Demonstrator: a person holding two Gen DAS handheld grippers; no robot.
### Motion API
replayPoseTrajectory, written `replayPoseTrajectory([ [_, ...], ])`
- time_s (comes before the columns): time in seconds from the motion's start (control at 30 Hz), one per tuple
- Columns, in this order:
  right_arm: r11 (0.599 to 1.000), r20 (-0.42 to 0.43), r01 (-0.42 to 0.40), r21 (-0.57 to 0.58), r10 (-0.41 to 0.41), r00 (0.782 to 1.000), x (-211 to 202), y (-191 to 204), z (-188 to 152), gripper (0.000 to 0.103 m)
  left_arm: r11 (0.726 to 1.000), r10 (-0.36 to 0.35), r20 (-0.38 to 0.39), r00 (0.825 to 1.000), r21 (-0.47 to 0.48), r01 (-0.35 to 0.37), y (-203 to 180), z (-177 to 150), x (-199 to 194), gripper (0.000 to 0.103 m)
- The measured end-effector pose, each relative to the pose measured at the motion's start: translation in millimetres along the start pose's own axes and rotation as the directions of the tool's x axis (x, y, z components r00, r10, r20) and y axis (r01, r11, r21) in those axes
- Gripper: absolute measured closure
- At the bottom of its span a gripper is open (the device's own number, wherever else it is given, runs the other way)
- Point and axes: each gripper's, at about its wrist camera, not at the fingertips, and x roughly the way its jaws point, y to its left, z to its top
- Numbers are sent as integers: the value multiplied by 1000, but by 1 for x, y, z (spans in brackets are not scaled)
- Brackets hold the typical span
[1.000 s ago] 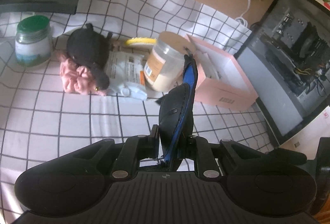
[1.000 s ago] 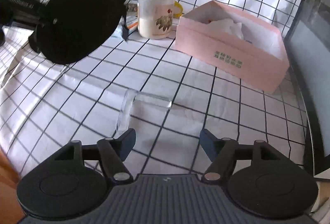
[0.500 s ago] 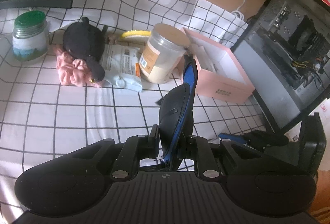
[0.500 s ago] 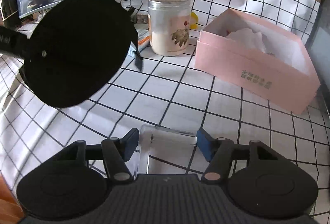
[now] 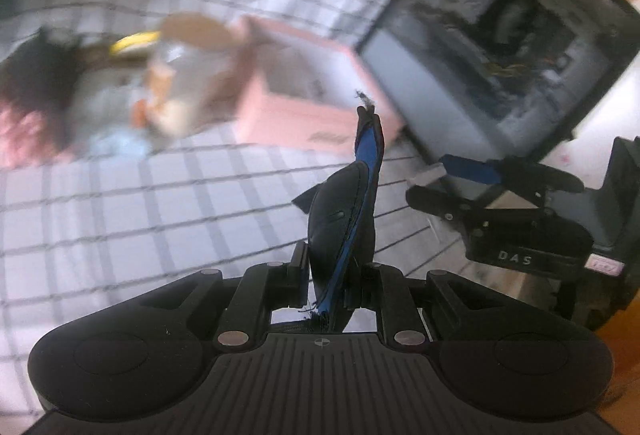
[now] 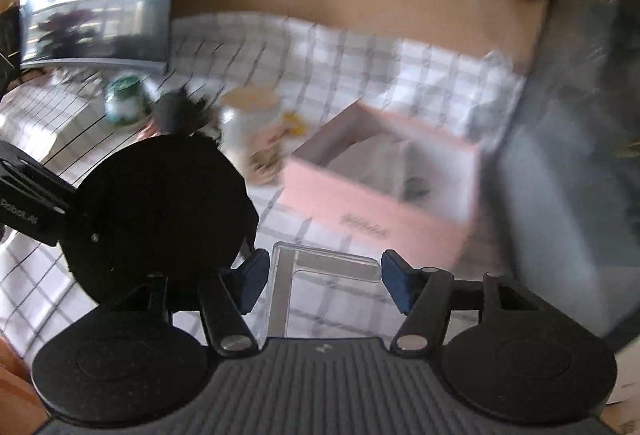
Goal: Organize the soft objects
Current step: 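Lower the black hat into the pink box and open the left tool, then carry the clear plastic strip over the box and open the right tool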
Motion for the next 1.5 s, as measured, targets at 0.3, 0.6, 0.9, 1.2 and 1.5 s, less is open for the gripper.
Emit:
replayPoseTrajectory([
  [0.3, 994, 45, 99, 37, -101, 994, -21, -26, 0, 41, 995, -63, 148, 987, 83, 51, -25, 110, 23, 86],
  [0.6, 992, 38, 113, 55, -115, 993, -11, -22, -8, 41, 995, 28, 172, 985, -96, -12, -13, 181, 126, 82],
  [0.9, 992, 51, 98, 78, -102, 993, -6, -42, 18, 41, 990, 138, 179, 974, -16, -137, -25, 161, 119, 81],
  [1.2, 985, 173, 64, 159, -92, 981, 17, -90, 144, 41, 969, 210, 384, 899, 40, -243, -37, 148, -9, 81],
  [1.5, 952, -25, 73, 298, -68, 997, 135, -107, 167, 41, 908, 416, 306, 856, -199, -369, 37, 96, -58, 81],
])
